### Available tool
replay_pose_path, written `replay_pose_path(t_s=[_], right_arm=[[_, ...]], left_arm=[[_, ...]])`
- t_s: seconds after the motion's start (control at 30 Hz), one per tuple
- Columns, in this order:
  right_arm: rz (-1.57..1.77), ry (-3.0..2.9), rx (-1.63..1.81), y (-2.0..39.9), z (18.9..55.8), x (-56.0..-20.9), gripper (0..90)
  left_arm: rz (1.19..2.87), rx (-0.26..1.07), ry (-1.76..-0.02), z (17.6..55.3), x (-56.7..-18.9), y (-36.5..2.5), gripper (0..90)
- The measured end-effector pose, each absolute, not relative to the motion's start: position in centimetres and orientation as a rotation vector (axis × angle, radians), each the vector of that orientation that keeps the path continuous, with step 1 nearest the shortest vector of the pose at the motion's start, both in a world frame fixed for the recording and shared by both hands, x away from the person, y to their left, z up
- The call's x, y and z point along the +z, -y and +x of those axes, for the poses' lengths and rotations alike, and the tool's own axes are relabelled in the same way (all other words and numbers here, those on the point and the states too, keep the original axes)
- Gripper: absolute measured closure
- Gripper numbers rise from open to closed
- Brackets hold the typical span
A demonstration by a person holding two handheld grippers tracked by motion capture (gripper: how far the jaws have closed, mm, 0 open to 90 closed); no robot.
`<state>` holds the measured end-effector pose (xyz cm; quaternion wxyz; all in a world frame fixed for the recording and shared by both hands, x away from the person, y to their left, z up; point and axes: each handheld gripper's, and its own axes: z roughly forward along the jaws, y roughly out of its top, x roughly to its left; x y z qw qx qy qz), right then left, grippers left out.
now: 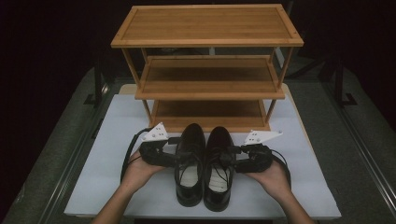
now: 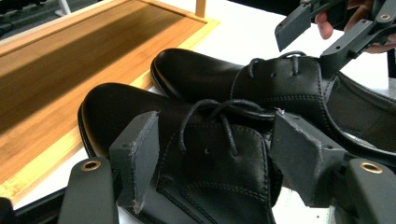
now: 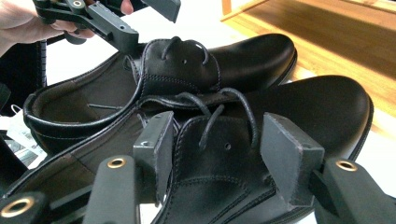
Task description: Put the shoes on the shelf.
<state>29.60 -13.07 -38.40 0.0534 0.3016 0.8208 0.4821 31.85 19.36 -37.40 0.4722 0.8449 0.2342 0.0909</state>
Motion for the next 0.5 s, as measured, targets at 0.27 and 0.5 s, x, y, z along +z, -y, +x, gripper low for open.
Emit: replay_pose_path(t_s=[0.27, 0.5], right_arm=[[0.913, -2.517, 1.422, 12.8, 29.4, -39.1, 43.8], [0.914, -2.539, 1.407, 12.4, 29.3, -39.6, 46.7]], left_arm=[[2.113, 0.231, -0.556, 31.5, -38.1, -18.9, 35.1], [2.128, 0.198, -0.534, 31.1, -38.5, -18.6, 46.1]])
